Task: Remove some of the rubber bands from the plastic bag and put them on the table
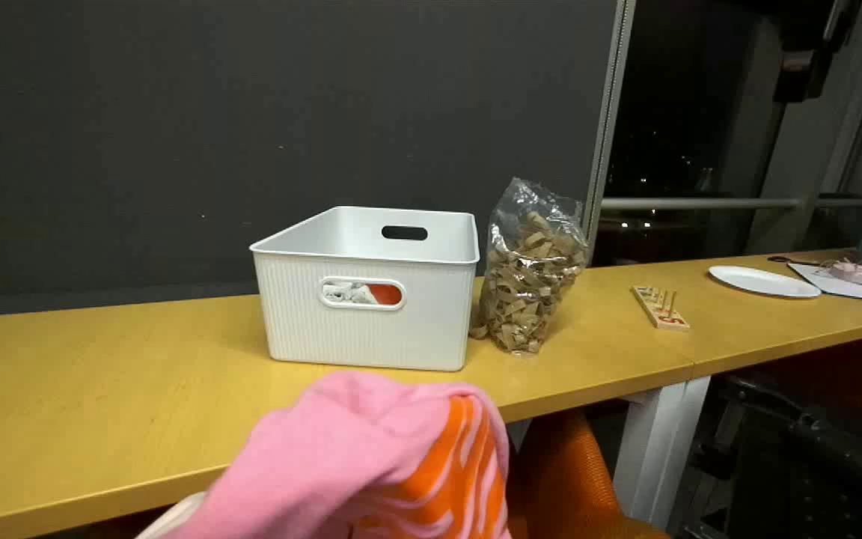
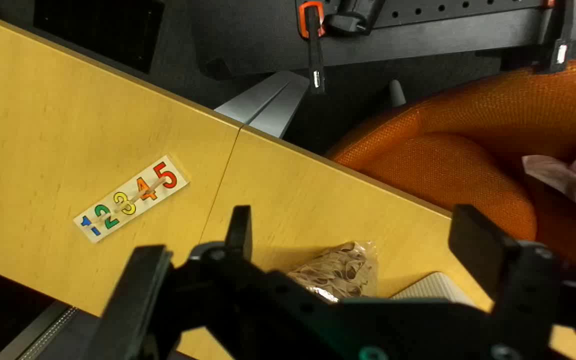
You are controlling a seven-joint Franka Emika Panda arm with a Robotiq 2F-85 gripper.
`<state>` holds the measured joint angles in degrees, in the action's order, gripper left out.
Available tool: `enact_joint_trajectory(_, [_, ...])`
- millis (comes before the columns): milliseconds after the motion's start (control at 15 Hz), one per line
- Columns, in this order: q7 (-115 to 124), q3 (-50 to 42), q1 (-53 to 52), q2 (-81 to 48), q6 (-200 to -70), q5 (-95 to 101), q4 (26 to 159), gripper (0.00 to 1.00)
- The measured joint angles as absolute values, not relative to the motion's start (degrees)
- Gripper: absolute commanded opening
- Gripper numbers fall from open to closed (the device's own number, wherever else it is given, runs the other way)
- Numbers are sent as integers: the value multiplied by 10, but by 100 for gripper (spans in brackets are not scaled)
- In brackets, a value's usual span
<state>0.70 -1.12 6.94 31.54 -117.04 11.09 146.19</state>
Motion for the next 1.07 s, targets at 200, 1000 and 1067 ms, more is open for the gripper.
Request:
enact_joint_trajectory(200, [7,-11,69,315,-1170,111,1462,100])
enact_joint_trajectory(1000, [-15,-55,79,255,-1311,118,1444,100])
enact_joint_trajectory(1067, [-20,-60,81,238,-1336,118,1438,100])
